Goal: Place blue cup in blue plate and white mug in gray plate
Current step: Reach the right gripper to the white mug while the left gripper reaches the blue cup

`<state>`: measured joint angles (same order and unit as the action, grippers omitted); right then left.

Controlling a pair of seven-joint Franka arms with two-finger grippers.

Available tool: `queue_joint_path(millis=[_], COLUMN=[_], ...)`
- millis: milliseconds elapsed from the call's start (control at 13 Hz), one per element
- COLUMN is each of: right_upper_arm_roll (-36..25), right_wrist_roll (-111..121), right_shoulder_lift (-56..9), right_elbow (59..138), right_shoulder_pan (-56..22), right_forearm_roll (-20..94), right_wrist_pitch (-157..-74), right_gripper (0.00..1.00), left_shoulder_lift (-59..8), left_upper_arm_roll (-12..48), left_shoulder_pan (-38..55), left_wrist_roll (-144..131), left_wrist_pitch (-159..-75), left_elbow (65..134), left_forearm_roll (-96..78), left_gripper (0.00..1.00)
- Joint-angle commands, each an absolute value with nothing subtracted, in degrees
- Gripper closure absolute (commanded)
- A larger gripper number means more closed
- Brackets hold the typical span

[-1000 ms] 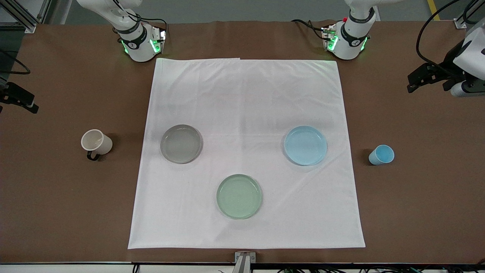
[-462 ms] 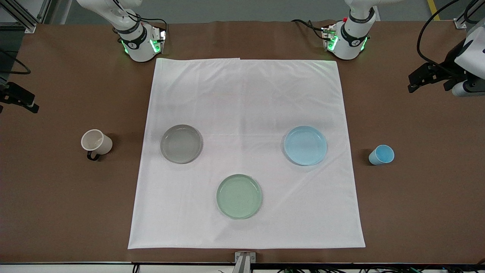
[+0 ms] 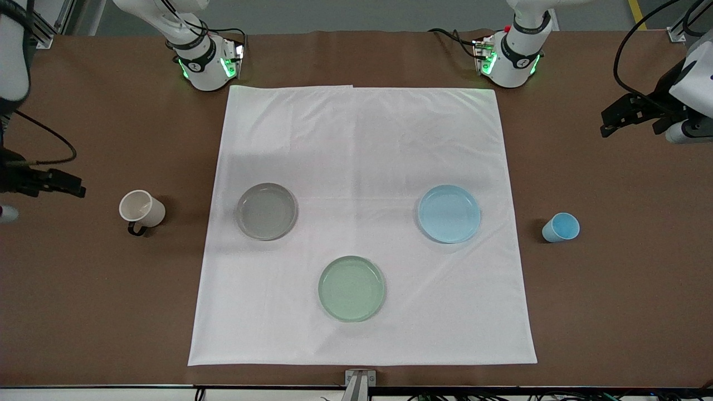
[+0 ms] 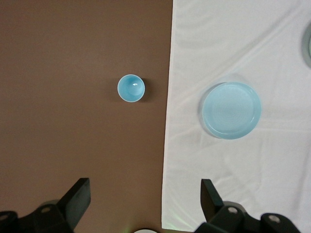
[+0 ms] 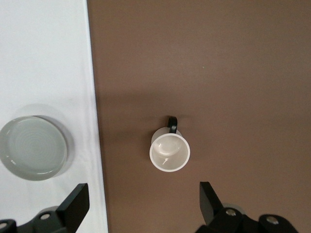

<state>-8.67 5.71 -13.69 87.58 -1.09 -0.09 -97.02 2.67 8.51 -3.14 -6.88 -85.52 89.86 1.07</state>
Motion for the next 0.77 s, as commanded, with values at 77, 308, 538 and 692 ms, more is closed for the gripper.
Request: queue_joint_path(millis=[77,308,538,692], right_upper_arm_roll=[-8.3,-8.3,-8.2,-8.2], right_wrist_roll=[5.8,5.8,8.4,8.6], right_shoulder_lift=[-19.8,-23.9,-25.8,-26.9], right_elbow=[93.2,96.5,100.3,102.3], right_shoulder_pan=[1.0,2.3,3.8,4.4], right_forearm_roll=[0.9,0.9,1.0,1.1], right_wrist_pitch=[-108.4,-115.9,-122.5,-126.0], right_gripper=[0.0,0.0,0.0,0.0], left_shoulder_lift=[1.3,1.2,1.1,0.6], left_upper_arm_roll=[8.4,8.3,8.3,8.3], left_shoulder_pan=[-3.4,-3.4,-3.4,-3.9], left_wrist_roll=[-6.5,-6.5,-6.3,-6.2], left_wrist_pitch=[-84.7,-84.7,-84.7,-84.7], left_elbow=[88.2,88.2,88.6,89.0], left_forearm_roll=[0.9,0.9,0.9,1.0], left_gripper=[0.0,0.0,0.0,0.0])
